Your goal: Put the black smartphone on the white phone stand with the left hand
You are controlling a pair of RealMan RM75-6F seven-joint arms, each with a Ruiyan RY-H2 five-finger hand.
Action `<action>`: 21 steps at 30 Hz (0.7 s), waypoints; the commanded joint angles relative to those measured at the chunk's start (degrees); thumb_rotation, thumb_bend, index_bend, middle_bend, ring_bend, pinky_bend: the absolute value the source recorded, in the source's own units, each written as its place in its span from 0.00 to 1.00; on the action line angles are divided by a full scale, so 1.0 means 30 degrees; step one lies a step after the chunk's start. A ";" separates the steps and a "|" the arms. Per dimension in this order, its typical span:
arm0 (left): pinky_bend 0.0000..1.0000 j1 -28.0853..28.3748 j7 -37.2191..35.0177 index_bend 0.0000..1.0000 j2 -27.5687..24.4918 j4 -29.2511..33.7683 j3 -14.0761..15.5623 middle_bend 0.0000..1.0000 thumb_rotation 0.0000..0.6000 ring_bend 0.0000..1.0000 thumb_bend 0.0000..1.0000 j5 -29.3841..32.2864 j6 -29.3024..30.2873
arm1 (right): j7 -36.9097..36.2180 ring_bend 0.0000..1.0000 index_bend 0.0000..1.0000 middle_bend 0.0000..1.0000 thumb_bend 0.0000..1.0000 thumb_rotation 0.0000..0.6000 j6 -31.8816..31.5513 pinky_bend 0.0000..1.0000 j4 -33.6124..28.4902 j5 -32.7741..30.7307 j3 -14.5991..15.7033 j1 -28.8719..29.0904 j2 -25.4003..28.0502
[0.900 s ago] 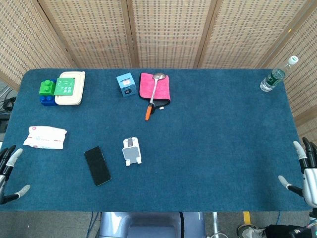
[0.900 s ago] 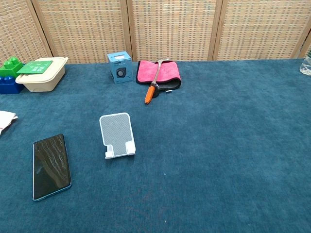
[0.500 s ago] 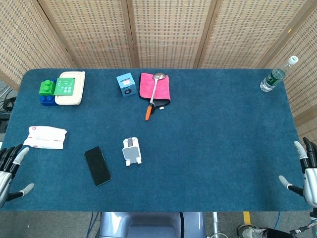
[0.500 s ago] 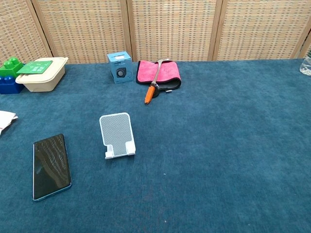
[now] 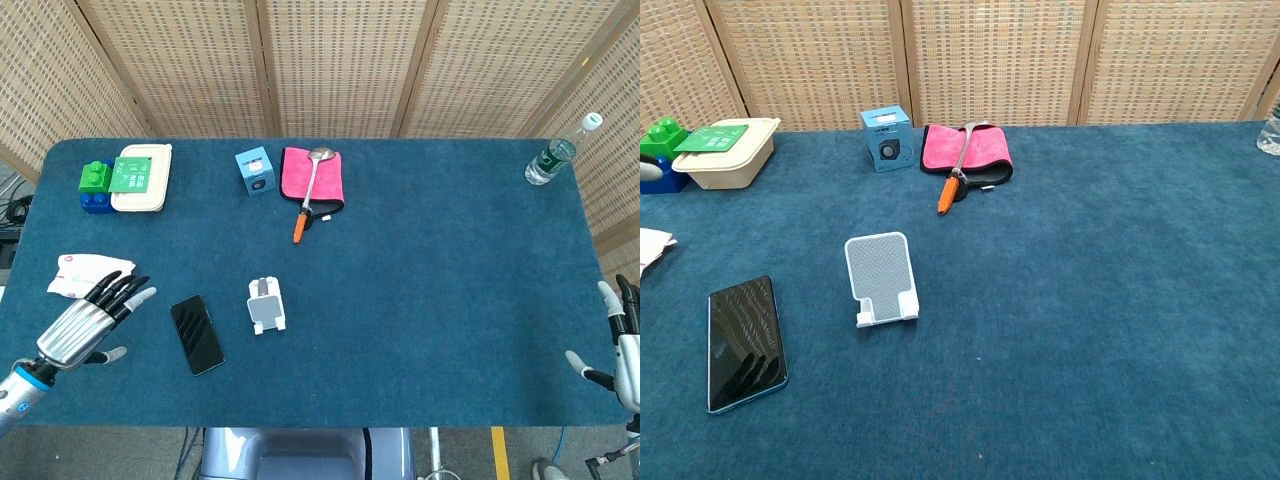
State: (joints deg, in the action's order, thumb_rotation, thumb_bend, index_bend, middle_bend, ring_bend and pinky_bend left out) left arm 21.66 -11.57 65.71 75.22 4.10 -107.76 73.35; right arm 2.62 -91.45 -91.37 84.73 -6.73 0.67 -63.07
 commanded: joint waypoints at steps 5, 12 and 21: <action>0.00 0.3734 -0.0692 0.06 0.2006 -0.1111 0.0455 0.00 1.00 0.00 0.10 -0.0255 -0.5329 | 0.0405 0.00 0.00 0.00 0.00 1.00 0.0589 0.00 0.0153 -0.0503 -0.0132 0.0271 -0.0217; 0.00 0.4799 0.0308 0.06 0.2940 -0.1330 0.0480 0.00 1.00 0.00 0.10 0.0358 -0.6956 | 0.0468 0.00 0.00 0.00 0.00 1.00 0.0855 0.00 0.0227 -0.0758 -0.0185 0.0376 -0.0276; 0.00 0.5501 0.1216 0.08 0.3562 -0.1259 0.0497 0.00 1.00 0.00 0.12 0.0959 -0.7728 | 0.0186 0.00 0.00 0.00 0.00 1.00 0.1043 0.00 0.0283 -0.1035 -0.0283 0.0422 -0.0208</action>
State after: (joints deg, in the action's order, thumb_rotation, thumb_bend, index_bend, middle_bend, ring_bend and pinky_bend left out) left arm 37.82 -8.41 76.15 71.39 5.54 -105.14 50.61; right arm 3.27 -88.37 -90.54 81.68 -7.56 1.93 -63.73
